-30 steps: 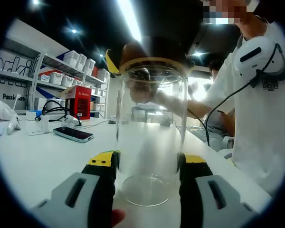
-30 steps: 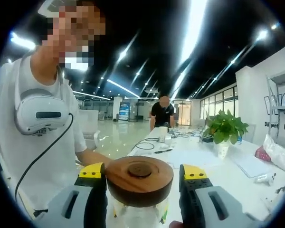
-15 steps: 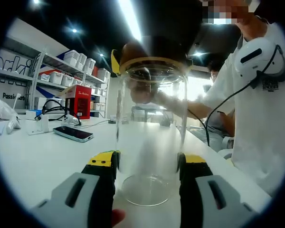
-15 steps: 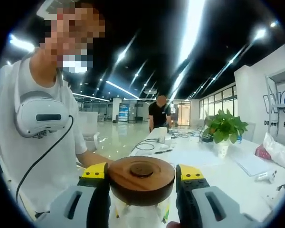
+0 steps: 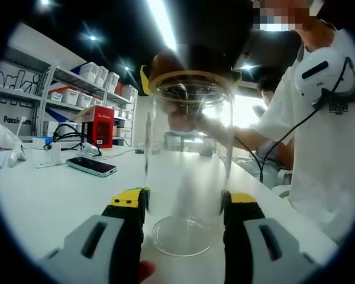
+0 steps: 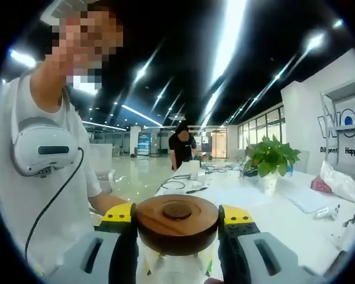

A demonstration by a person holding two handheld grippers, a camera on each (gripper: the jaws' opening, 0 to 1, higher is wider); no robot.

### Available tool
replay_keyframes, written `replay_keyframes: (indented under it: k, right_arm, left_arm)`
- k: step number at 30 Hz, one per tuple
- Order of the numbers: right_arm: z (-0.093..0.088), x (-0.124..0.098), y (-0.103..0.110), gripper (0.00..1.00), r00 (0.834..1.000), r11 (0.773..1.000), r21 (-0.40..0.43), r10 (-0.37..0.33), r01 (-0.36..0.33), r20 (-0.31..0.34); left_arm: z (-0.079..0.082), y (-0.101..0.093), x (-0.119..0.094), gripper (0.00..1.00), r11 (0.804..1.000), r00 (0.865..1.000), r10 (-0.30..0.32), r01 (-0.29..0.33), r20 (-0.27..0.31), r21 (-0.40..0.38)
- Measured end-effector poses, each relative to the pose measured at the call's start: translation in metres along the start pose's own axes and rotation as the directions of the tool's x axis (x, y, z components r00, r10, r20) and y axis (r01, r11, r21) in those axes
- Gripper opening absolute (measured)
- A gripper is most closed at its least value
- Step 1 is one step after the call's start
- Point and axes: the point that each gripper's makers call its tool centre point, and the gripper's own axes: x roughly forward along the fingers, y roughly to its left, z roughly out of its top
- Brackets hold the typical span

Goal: Clamp the coffee can twist off the lid put the lid on the table pick up the lid cover the can tighten the lid

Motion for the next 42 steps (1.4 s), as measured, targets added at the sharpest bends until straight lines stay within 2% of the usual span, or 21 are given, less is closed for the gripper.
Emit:
replay_keyframes:
  k: [11, 21, 35, 42]
  right_arm:
    - [-0.0005, -0.0014, -0.0014, 0.49, 0.996, 0.996, -0.005, -0.084, 0.084, 0.002]
    - [-0.0003, -0.0041, -0.0024, 0.49, 0.985, 0.985, -0.003, -0.174, 0.174, 0.017]
    - [-0.0001, -0.0067, -0.0055, 0.49, 0.951, 0.952, 0.004, -0.307, 0.307, 0.024]
    - [-0.0007, -0.0071, -0.0062, 0.49, 0.922, 0.922, -0.015, -0.387, 0.387, 0.001]
  left_arm:
    - [-0.0005, 0.0003, -0.0003, 0.42, 1.0, 1.0, 0.0, 0.0, -0.001, 0.002]
    - [-0.0006, 0.0001, 0.0006, 0.42, 1.0, 1.0, 0.0, 0.0, -0.002, 0.005]
    - [-0.0002, 0.0002, 0.0009, 0.42, 1.0, 1.0, 0.003, -0.003, -0.004, 0.01]
    - [-0.0006, 0.0001, 0.0006, 0.42, 1.0, 1.0, 0.003, -0.003, -0.006, 0.011]
